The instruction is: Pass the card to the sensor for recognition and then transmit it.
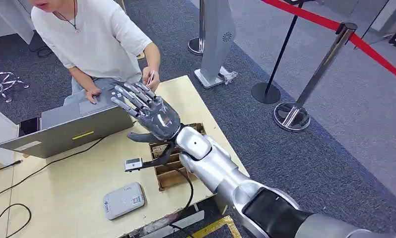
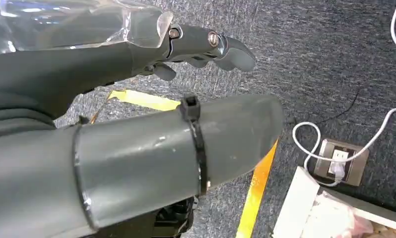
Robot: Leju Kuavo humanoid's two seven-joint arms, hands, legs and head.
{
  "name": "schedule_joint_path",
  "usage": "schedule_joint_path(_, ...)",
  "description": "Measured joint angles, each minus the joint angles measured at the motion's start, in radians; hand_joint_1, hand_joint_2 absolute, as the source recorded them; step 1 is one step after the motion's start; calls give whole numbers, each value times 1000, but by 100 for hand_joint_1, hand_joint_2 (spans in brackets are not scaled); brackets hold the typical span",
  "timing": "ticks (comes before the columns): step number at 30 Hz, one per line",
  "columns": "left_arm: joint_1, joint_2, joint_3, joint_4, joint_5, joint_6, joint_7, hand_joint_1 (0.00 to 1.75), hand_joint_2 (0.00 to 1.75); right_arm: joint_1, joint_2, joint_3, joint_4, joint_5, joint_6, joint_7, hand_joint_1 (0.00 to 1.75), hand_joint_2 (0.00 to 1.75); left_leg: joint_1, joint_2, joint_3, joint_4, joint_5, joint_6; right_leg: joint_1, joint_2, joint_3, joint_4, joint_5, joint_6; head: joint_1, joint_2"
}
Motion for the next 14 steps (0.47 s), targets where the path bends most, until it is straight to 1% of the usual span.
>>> schedule_joint_path(4,0,0,0,0,4,0,-3,0,0,0,20,-38,1,-49,0,-71,0,0,0,0,0,0,0,0,0,0,0,0,0,0,0,0)
schedule_joint_path(8,0,0,0,0,8,0,-5,0,0,0,44,-86,14,-132,0,-154,0,0,0,0,0,0,0,0,0,0,0,0,0,0,0,0)
schedule_joint_path(11,0,0,0,0,15,0,-9,0,0,0,58,-103,38,-263,0,-222,0,0,0,0,0,0,0,0,0,0,0,0,0,0,0,0)
schedule_joint_path(12,0,0,0,0,18,0,-11,0,0,-1,58,-99,52,-351,0,-238,0,0,0,0,0,0,0,0,0,0,0,0,0,0,0,0)
schedule_joint_path(14,1,0,1,0,23,0,-16,0,0,0,57,-66,68,-526,16,-236,0,0,0,0,0,0,0,0,0,0,-1,0,0,0,0,0)
